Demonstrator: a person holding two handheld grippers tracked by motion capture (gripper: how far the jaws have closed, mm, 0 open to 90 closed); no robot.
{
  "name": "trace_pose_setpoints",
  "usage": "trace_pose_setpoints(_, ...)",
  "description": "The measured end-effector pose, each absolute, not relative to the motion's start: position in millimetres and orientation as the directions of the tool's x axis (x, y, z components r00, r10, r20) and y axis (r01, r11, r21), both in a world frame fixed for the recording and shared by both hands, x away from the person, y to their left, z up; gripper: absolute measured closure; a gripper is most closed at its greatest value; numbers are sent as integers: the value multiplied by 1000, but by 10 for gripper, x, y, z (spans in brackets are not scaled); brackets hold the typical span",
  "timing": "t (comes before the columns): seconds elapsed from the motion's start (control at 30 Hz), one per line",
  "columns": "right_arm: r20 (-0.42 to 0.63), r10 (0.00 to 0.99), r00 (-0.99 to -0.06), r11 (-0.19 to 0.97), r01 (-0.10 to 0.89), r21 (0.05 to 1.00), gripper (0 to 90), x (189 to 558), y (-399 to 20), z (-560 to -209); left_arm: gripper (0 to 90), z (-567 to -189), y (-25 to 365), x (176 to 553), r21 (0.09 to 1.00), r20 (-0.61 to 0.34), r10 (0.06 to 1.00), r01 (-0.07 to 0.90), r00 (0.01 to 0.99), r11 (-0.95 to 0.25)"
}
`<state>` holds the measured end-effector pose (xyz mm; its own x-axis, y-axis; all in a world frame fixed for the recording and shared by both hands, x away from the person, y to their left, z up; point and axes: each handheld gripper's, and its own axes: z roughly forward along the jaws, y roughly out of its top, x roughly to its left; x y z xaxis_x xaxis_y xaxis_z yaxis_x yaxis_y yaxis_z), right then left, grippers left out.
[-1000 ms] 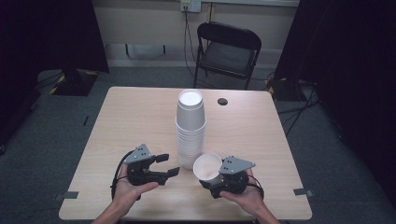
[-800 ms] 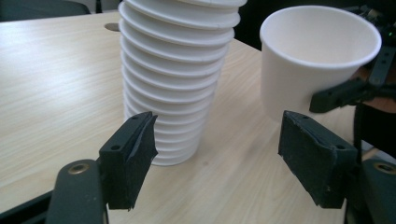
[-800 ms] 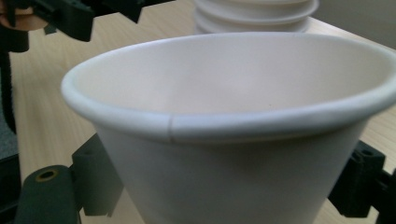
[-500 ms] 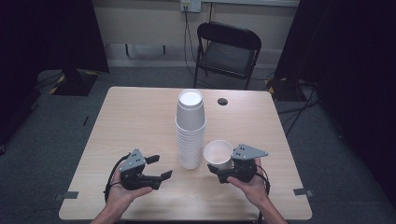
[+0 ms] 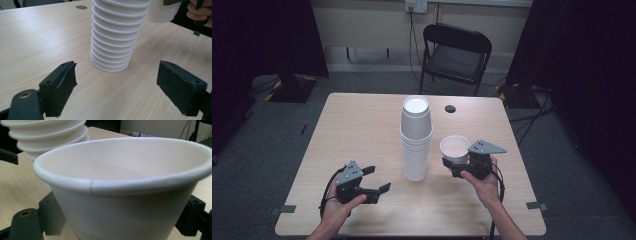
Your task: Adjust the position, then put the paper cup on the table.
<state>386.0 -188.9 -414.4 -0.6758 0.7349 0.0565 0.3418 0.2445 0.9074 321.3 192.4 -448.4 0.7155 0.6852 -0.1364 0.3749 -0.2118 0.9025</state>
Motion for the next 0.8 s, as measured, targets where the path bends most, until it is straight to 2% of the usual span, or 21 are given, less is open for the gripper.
trace_pose_setpoints(0.3, 56, 773, -632, 226, 357, 907, 155, 4059, -1942, -4181, 156, -4502, 1940, 3252, 903, -125, 691, 370, 712, -218)
trace_pose_setpoints(0.8, 77, 835, -545, 184, 408, 894, 154, 4454, -1881, -4453, 157, -4551, 1944, 3336, 891, -136, 720, 402, 681, -212)
